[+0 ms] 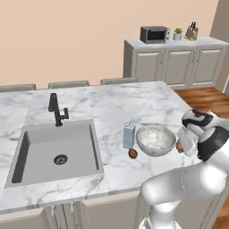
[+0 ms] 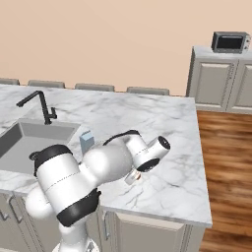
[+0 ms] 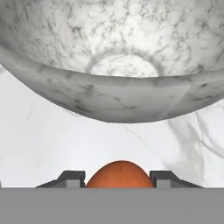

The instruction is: Gather the eggs and milk located in the vicinity of the sink area and place them right next to the bowl.

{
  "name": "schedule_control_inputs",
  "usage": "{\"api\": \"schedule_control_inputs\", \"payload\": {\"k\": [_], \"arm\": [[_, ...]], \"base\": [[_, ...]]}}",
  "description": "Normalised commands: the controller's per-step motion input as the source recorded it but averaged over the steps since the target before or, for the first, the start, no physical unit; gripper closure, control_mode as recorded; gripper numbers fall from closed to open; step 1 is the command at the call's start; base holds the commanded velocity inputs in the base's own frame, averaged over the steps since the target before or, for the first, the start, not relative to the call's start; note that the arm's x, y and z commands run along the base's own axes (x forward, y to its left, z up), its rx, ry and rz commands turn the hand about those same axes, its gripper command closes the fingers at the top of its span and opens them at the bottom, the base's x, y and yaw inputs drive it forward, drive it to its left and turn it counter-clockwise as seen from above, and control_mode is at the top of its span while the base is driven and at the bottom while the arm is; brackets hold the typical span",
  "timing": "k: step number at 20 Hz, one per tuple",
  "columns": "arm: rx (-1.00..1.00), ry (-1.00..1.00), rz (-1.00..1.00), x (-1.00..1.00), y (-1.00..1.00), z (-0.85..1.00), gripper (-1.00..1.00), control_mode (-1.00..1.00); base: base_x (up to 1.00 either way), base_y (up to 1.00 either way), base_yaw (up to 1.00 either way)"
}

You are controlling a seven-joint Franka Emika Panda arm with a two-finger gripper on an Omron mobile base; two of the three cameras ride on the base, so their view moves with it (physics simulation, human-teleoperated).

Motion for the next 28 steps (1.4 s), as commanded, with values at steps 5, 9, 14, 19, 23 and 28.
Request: {"api": "schedule_control_inputs", "payload": {"k": [5,9,14,19,23,28], "arm": [[0.00,0.00,0.02,0.12,0.02,-0.15,1.00,-1.00],[0.00,0.00,0.00,0.09,0.07,-0.13,1.00,-1.00],[0.00,0.00,0.00,0.08,0.07,-0.09,1.00,-1.00],[0.00,0.00,0.00,0.06,0.06,-0.06,1.00,-1.00],[0.00,0.00,0.00,0.04,0.08,-0.04,1.00,-1.00],[0.00,0.00,0.00,0.01,0.15,-0.01,1.00,-1.00]], "base": [[0.00,0.00,0.00],[0.00,0.00,0.00],[0.00,0.00,0.00],[0.00,0.00,0.00],[0.00,0.00,0.00],[0.00,0.00,0.00]]}}
